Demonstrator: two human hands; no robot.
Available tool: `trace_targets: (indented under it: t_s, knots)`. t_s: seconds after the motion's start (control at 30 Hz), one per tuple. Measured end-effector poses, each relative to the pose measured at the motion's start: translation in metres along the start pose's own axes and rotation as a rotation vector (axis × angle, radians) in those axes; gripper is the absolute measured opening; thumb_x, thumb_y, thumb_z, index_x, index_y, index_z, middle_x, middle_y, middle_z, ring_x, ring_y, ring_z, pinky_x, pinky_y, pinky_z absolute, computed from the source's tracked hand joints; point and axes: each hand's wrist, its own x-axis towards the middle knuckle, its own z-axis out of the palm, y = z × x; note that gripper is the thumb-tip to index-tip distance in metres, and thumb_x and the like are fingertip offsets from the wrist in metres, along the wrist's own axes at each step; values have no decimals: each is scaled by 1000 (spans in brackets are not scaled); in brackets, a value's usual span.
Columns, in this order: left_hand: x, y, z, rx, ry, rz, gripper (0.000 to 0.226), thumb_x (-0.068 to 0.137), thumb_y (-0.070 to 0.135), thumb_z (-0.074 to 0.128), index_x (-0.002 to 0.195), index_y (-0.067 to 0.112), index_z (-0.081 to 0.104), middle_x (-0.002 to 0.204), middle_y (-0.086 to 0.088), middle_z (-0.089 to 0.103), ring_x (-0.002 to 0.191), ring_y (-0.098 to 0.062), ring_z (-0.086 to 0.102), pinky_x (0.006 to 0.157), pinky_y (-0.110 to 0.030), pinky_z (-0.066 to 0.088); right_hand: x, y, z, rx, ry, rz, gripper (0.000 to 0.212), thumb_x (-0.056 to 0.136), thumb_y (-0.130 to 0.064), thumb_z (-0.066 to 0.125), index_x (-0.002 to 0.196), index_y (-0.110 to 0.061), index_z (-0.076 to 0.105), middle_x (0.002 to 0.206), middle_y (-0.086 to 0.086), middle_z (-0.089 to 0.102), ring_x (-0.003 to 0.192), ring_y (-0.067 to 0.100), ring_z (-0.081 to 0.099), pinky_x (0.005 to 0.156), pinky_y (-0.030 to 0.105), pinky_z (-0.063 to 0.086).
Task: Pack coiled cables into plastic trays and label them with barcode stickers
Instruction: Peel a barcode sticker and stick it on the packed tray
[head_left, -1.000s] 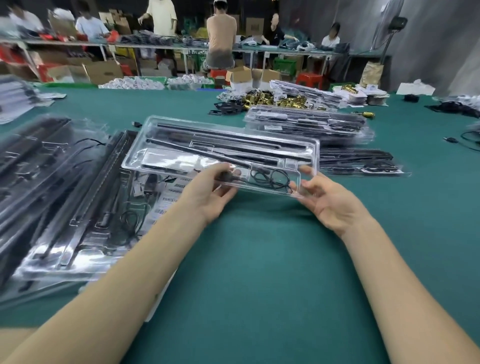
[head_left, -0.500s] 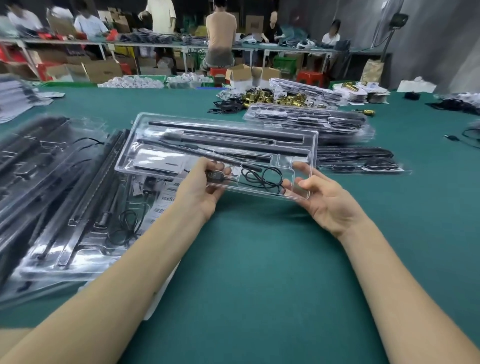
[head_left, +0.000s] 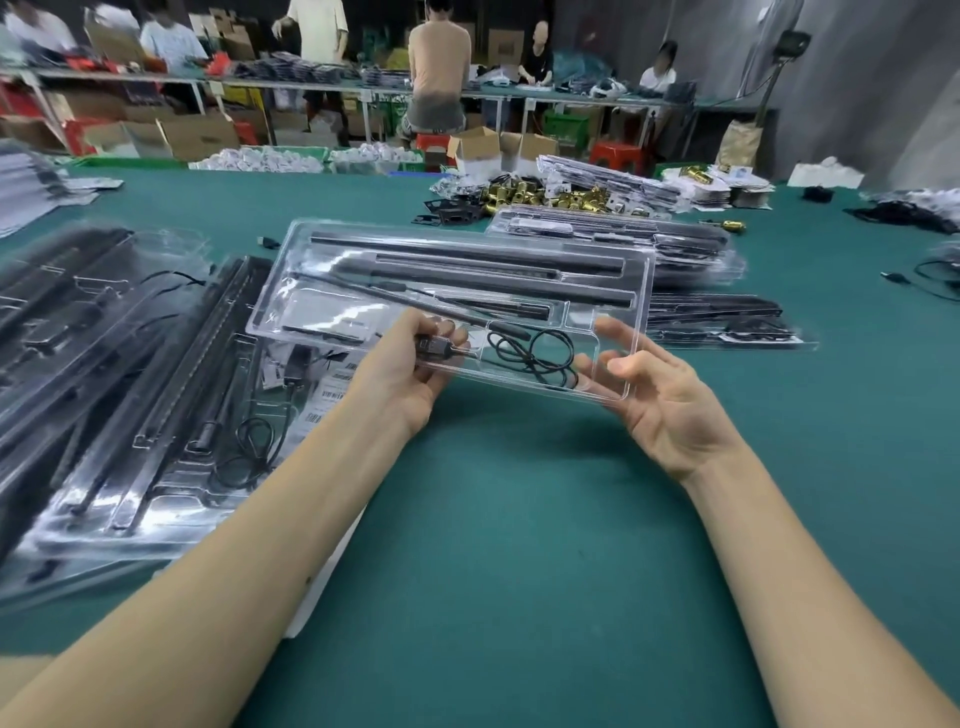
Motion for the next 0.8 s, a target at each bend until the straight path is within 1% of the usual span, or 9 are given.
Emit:
trace_targets:
  t_s: [0.13,0.27,0.33,0.4,0.47,0.53,0.63,0.7,0.8]
  knots:
    - [1,-2,-2,86,-56,-28,12,94,12,61,83,10,58,73,-7,72,73,-16,69,57,-25,59,2,-1,-2,-16,95,7,35,93,7,44,106,-9,72,91,-6,72,93,19,73,70,23,59]
    - [1,5,-8,51,-180,-40,9,96,11,60,89,6,59,79,-12,69,83,-25,69,68,-34,62,5,-3,-10,27,223,22,28,94,0,50,84,-10,75,98,0,69,84,15,71,66,22,59]
    - [1,9,-9,59,-244,-42,2,97,3,57,97,2,60,92,-15,71,91,-27,71,77,-35,62,7,-4,-14,61,291,26,19,94,-3,53,87,-5,70,99,0,69,78,12,72,69,23,59]
    - [1,8,-8,88,-271,-23,10,97,1,57,107,-2,59,108,-18,69,103,-29,70,83,-34,61,8,-3,-16,102,338,33,11,94,-3,54,88,-3,63,89,1,69,70,11,73,69,25,60]
    - [-1,5,-6,136,-306,44,23,98,5,59,118,-5,57,121,-18,67,113,-30,67,88,-32,59,10,-4,-15,146,372,30,14,95,-5,54,81,-6,56,67,-1,64,62,11,70,69,28,62]
    - [-1,4,-6,165,-345,97,32,97,8,61,125,-5,54,126,-18,67,112,-29,68,90,-31,58,11,-5,-15,179,405,16,19,96,-9,55,77,-9,52,57,-2,61,61,13,70,70,28,62]
    - [-1,6,-6,183,-338,104,35,96,12,63,126,-5,57,119,-17,70,105,-28,71,83,-30,60,10,-10,-17,159,431,37,5,94,-13,58,95,-8,56,83,11,65,71,23,73,65,26,61]
    - [0,4,-7,159,-303,72,31,96,15,65,120,-4,62,113,-19,72,100,-28,73,80,-30,61,9,-12,-20,59,460,56,17,95,-25,60,109,-15,59,89,8,56,68,20,69,63,28,60]
    - [0,1,-9,126,-290,22,20,96,18,65,107,2,66,105,-18,74,98,-27,74,80,-31,61,8,-14,-20,-469,548,-37,32,92,-53,55,82,-30,75,80,-8,51,67,12,52,60,29,53]
